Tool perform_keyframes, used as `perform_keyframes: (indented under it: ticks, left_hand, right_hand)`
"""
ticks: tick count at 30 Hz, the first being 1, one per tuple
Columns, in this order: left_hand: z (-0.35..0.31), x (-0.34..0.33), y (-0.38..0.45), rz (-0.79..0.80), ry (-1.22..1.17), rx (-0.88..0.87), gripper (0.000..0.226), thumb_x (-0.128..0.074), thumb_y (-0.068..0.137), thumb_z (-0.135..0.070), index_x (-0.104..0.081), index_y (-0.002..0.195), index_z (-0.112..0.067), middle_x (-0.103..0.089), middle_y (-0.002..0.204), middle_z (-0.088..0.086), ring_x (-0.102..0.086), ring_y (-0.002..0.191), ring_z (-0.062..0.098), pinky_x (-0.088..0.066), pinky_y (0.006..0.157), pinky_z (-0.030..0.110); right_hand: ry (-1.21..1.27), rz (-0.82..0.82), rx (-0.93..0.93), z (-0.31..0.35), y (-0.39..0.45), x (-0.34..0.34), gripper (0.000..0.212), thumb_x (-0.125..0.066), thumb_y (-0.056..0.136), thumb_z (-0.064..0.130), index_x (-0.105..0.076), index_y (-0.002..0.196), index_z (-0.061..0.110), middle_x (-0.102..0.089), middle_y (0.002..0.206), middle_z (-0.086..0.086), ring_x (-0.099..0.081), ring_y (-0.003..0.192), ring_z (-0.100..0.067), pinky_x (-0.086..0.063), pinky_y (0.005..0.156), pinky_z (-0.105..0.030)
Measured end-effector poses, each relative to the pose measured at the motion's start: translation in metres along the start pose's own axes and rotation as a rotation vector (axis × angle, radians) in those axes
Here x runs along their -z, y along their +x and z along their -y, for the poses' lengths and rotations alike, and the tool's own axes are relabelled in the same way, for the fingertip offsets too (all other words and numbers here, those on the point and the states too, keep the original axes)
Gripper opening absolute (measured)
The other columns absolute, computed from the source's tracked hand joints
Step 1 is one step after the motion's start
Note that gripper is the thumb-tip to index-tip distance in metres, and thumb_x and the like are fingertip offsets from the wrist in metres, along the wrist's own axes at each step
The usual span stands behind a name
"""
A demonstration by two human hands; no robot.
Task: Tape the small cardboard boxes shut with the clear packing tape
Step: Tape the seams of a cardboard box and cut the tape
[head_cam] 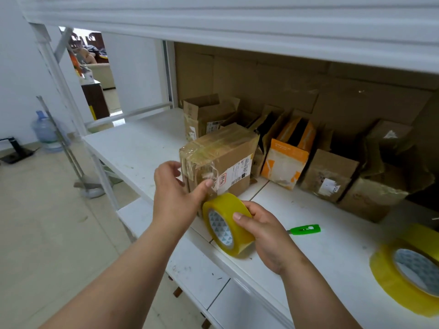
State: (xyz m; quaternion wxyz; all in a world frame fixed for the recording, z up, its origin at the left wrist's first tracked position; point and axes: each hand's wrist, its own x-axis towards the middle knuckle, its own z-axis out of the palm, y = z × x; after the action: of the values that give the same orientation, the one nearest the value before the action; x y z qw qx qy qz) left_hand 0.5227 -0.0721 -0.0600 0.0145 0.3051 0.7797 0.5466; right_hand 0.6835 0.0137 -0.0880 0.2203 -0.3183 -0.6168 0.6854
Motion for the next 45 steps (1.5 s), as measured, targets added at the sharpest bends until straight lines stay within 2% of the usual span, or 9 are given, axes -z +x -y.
perform_keyframes:
  ticks: [4, 9, 12, 15, 17, 20, 28, 36, 45]
  left_hand:
    - [0.005, -0.011, -0.024, 0.062, -0.140, 0.139, 0.036, -0.076, 0.080, -0.045, -0.049, 0.090, -0.024, -0.060, 0.081, -0.002, -0.057, 0.071, 0.014, -0.045, 0.063, 0.028]
    - [0.002, -0.021, -0.037, 0.169, -0.366, 0.371, 0.029, -0.077, 0.081, -0.040, -0.068, 0.098, -0.018, -0.069, 0.095, 0.005, -0.064, 0.079, 0.009, -0.046, 0.064, 0.022]
    - [0.001, -0.023, -0.040, 0.187, -0.448, 0.445, 0.025, -0.074, 0.085, -0.037, -0.069, 0.102, -0.019, -0.070, 0.100, 0.003, -0.065, 0.087, 0.013, -0.048, 0.067, 0.024]
    - [0.000, -0.025, -0.042, 0.175, -0.476, 0.442, 0.016, -0.071, 0.088, -0.035, -0.070, 0.101, -0.026, -0.068, 0.103, 0.001, -0.065, 0.094, 0.017, -0.052, 0.075, 0.029]
    - [-0.002, -0.027, -0.044, 0.162, -0.487, 0.434, 0.009, -0.070, 0.090, -0.033, -0.070, 0.098, -0.029, -0.066, 0.100, 0.001, -0.064, 0.094, 0.019, -0.054, 0.083, 0.035]
    - [-0.006, -0.033, -0.048, 0.138, -0.516, 0.442, 0.005, -0.067, 0.092, -0.033, -0.070, 0.094, -0.029, -0.062, 0.092, -0.001, -0.062, 0.092, 0.019, -0.055, 0.088, 0.039]
    - [-0.009, -0.034, -0.058, 0.113, -0.552, 0.443, 0.025, -0.081, 0.079, -0.033, -0.071, 0.102, -0.031, -0.063, 0.113, 0.007, -0.067, 0.099, 0.025, -0.059, 0.086, 0.048]
    - [-0.012, -0.034, -0.062, 0.105, -0.668, 0.474, 0.024, -0.072, 0.089, -0.017, -0.065, 0.111, -0.023, -0.060, 0.121, 0.010, -0.068, 0.089, 0.028, -0.061, 0.076, 0.045]
    - [-0.013, -0.035, -0.061, 0.120, -0.730, 0.466, 0.025, -0.070, 0.091, -0.014, -0.063, 0.114, -0.020, -0.063, 0.109, 0.008, -0.064, 0.060, 0.012, -0.060, 0.069, 0.040]
  right_hand:
    - [-0.069, 0.003, 0.039, 0.003, 0.000, 0.002, 0.025, -0.065, 0.093, 0.021, -0.065, 0.118, 0.022, -0.074, 0.109, 0.000, -0.069, 0.103, -0.019, -0.055, 0.094, -0.039]
    - [-0.129, 0.063, 0.040, 0.005, -0.005, 0.011, 0.027, -0.064, 0.094, 0.028, -0.066, 0.121, 0.026, -0.074, 0.109, 0.004, -0.068, 0.104, -0.013, -0.055, 0.092, -0.033]
    - [-0.208, -0.074, 0.022, 0.003, -0.002, 0.031, 0.030, -0.060, 0.097, 0.025, -0.063, 0.127, 0.027, -0.066, 0.124, 0.007, -0.059, 0.115, -0.009, -0.046, 0.093, -0.024]
    - [-0.727, -0.312, -0.046, -0.005, 0.002, 0.067, 0.046, -0.050, 0.094, 0.007, -0.056, 0.136, 0.025, -0.051, 0.140, 0.001, -0.050, 0.127, -0.017, -0.041, 0.104, -0.031]
    - [-1.160, -0.318, -0.175, -0.013, 0.000, 0.087, 0.053, -0.047, 0.092, 0.010, -0.047, 0.143, 0.024, -0.041, 0.147, -0.001, -0.042, 0.134, -0.022, -0.036, 0.109, -0.033]
    - [-1.363, -0.291, -0.222, -0.027, -0.002, 0.100, 0.045, -0.046, 0.093, 0.009, -0.051, 0.137, 0.017, -0.043, 0.142, -0.004, -0.040, 0.130, -0.025, -0.039, 0.104, -0.030]
    - [-1.503, -0.276, -0.096, -0.024, 0.003, 0.103, 0.034, -0.043, 0.094, 0.012, -0.058, 0.120, 0.029, -0.054, 0.118, 0.002, -0.052, 0.110, -0.022, -0.037, 0.090, -0.034]
    - [-0.882, -0.194, 0.324, 0.033, 0.001, 0.054, 0.024, -0.042, 0.103, 0.027, -0.057, 0.121, 0.027, -0.060, 0.110, 0.001, -0.057, 0.098, -0.020, -0.049, 0.084, -0.037]
    - [-1.084, -0.067, 0.509, 0.072, 0.018, 0.009, 0.029, -0.056, 0.097, 0.035, -0.068, 0.123, 0.030, -0.058, 0.113, 0.003, -0.057, 0.106, -0.017, -0.045, 0.085, -0.028]
